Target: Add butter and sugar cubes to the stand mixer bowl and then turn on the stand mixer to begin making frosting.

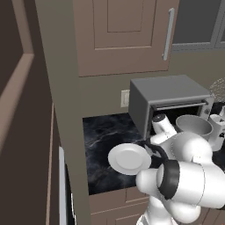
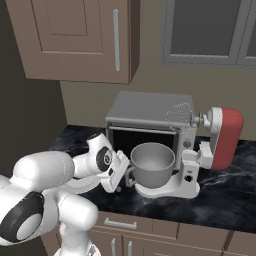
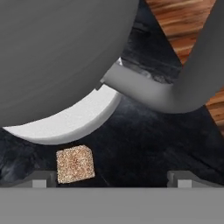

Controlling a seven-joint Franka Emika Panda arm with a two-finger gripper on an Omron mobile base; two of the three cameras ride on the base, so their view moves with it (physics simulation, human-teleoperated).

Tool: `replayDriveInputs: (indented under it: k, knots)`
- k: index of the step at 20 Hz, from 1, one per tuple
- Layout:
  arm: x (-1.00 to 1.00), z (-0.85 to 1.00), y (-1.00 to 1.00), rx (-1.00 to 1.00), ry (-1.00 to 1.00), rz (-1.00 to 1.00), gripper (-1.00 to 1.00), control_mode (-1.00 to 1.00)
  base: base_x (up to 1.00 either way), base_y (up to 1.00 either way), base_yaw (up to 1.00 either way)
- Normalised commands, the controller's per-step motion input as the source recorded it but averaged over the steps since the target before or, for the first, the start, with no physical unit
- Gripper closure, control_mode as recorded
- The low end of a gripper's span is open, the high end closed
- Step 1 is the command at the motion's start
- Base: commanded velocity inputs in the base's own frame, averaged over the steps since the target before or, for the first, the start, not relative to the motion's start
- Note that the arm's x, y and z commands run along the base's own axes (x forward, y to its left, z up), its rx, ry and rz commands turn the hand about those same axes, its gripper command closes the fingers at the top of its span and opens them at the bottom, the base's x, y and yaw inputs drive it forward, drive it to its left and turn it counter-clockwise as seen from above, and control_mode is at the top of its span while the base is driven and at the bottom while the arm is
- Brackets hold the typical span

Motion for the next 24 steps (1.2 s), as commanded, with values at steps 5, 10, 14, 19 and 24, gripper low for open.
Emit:
replayDriveInputs:
  k: [5, 10, 14, 19, 24]
  knots:
    - [0.03, -0.29, 0.0, 0.0, -0.06, 0.0, -1.0, -1.0, 0.0, 0.0, 0.0]
    - [0.0, -0.33, -0.02, 0.0, -0.05, 0.0, -1.0, -1.0, 0.0, 0.0, 0.0]
    - [0.0, -0.33, -0.01, -0.01, -0.02, 0.0, -1.0, -1.0, 0.0, 0.0, 0.0]
    - [0.0, -0.24, -0.01, -0.02, -0.03, 0.0, -1.0, -1.0, 0.0, 0.0, 0.0]
    - [0.01, -0.23, -0.02, -0.02, -0.03, 0.0, -1.0, -1.0, 0.0, 0.0, 0.0]
